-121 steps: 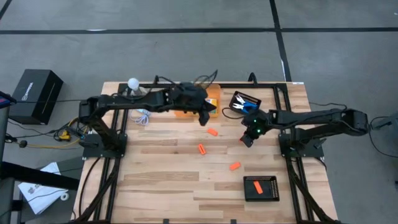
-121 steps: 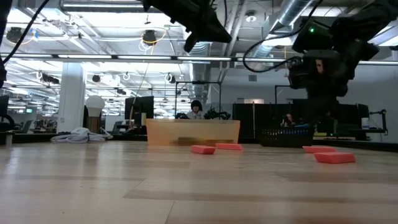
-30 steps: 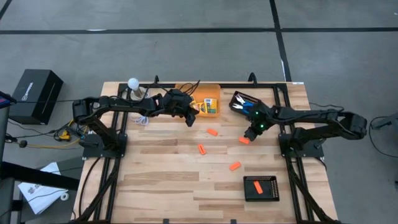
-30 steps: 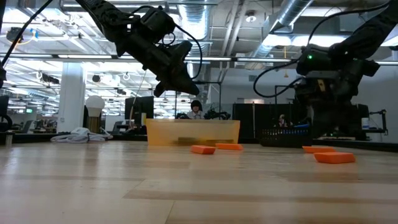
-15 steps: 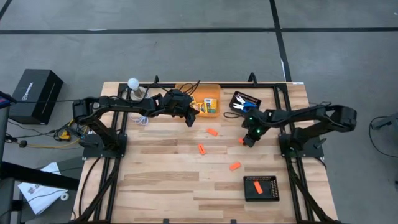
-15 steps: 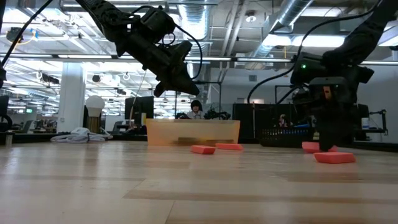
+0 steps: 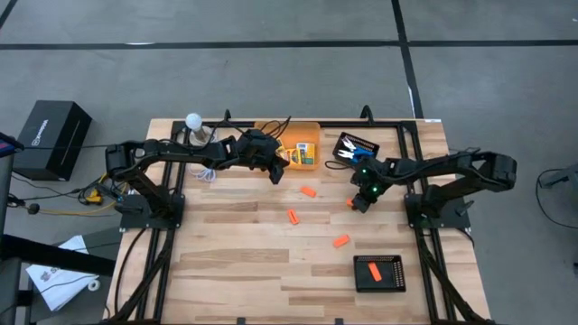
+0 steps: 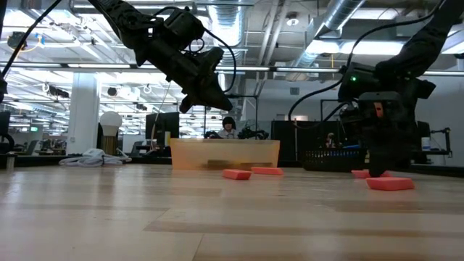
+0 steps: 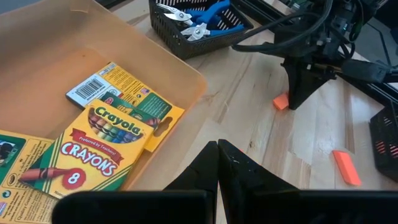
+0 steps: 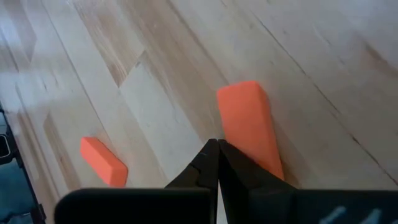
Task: Pick & Place School Supplies
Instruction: Put the orange eraser into the bottom black bin
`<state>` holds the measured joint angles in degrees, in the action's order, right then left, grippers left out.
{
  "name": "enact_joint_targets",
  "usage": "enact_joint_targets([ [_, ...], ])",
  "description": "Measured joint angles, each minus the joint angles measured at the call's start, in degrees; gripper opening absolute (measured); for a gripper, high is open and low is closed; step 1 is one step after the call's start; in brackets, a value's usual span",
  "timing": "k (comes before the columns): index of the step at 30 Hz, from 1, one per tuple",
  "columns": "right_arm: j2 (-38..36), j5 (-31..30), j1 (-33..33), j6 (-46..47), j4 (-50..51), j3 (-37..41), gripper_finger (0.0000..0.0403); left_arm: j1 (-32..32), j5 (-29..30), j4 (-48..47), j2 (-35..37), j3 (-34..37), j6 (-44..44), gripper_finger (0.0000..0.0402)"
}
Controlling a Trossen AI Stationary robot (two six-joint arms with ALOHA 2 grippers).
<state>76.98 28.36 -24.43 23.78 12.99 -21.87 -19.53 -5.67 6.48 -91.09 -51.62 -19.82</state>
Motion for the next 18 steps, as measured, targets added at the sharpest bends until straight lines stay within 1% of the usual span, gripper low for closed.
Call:
enact_joint_targets([
  [2,-1.3,-0.3,0.0,0.0,0.5,-0.5,0.0000,0.0,0.0,0.0,0.0,0.0,0.0,0.0000],
  [3,-2.0,-1.8,-0.1,0.0,0.5,-1.0,0.0000,0.0,-0.2,0.0,0.0,0.0,0.0,0.0000],
  [5,-3.8,-2.7,-0.3,0.3,-0.3,-2.4,0.0000,0.0,-0.6,0.0,0.0,0.0,0.0,0.0000],
  [11,-7.6,-1.4,-2.4,1.3,-0.3,-3.7,0.0000,0.0,-0.7,0.0,0.0,0.0,0.0,0.0000],
  [14,-8.3,-0.6,-3.3,1.2,1.5,-3.7,0.0000,0.0,-0.7,0.0,0.0,0.0,0.0,0.0000],
  [18,-7.4,-1.0,-3.6,-1.3,5.1,-3.7,0.0000,0.0,-0.7,0.0,0.0,0.0,0.0,0.0000],
])
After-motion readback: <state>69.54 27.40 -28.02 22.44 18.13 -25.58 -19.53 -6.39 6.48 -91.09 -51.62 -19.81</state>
